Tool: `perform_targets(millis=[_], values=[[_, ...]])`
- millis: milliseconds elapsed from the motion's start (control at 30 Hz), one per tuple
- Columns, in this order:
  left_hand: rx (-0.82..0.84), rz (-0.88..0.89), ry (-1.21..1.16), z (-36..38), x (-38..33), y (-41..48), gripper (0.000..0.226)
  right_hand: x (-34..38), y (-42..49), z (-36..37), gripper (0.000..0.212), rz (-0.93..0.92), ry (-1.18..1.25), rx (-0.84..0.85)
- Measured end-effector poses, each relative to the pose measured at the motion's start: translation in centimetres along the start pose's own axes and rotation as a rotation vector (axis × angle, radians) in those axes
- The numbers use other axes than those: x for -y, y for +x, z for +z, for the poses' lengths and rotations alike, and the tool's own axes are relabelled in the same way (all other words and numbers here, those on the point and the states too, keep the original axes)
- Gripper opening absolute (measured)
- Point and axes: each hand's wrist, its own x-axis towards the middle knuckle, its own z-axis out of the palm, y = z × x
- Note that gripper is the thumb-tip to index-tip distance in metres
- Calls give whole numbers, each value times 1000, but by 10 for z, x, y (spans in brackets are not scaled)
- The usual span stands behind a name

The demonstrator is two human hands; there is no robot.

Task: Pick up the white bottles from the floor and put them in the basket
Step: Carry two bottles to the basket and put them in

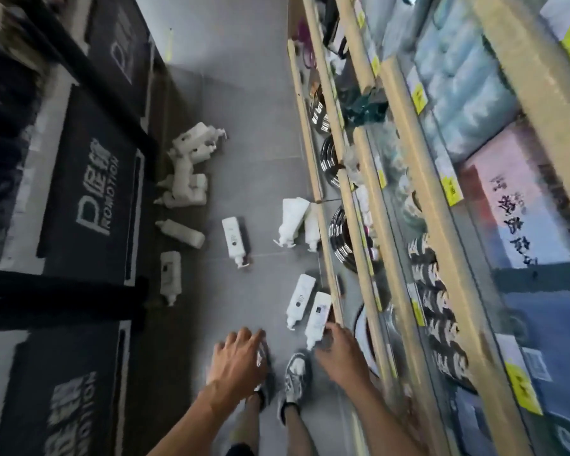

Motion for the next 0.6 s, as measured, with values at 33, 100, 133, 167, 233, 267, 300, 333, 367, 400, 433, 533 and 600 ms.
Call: perform_targets(millis=[33, 100, 133, 167, 233, 267, 300, 333, 367, 400, 433, 533, 600], values=[[24, 3, 2, 12, 1, 17, 58, -5, 12, 10, 50, 28, 17, -4], [63, 27, 4, 37, 3, 53, 57, -18, 39, 27, 49, 50, 12, 1], [86, 45, 22, 49, 5, 71, 57, -28, 53, 36, 51, 64, 8, 23], [114, 57, 50, 63, 7, 88, 57, -39, 66, 44, 54, 89, 7, 52], [167, 71, 83, 89, 14, 127, 58, -60, 97, 62, 59, 143, 16, 74], [188, 63, 83, 102, 21, 147, 59, -70, 112, 72, 59, 166, 20, 75], [187, 51, 83, 114, 29, 169, 60, -79, 128, 83, 57, 185, 18, 86], [177, 39, 81, 127, 37, 194, 59, -89, 145, 93, 55, 196, 6, 97], [167, 27, 64, 143, 44, 219, 59, -102, 164, 103, 52, 206, -17, 106], [162, 17, 53, 160, 50, 241, 60, -115, 183, 114, 51, 207, -46, 112], [167, 6, 49, 176, 57, 262, 61, -127, 202, 126, 51, 210, -72, 118], [175, -43, 28, 222, 72, 325, 63, -166, 264, 169, 56, 226, -110, 122], [165, -34, 22, 255, 80, 360, 63, -187, 300, 200, 58, 238, -118, 122]])
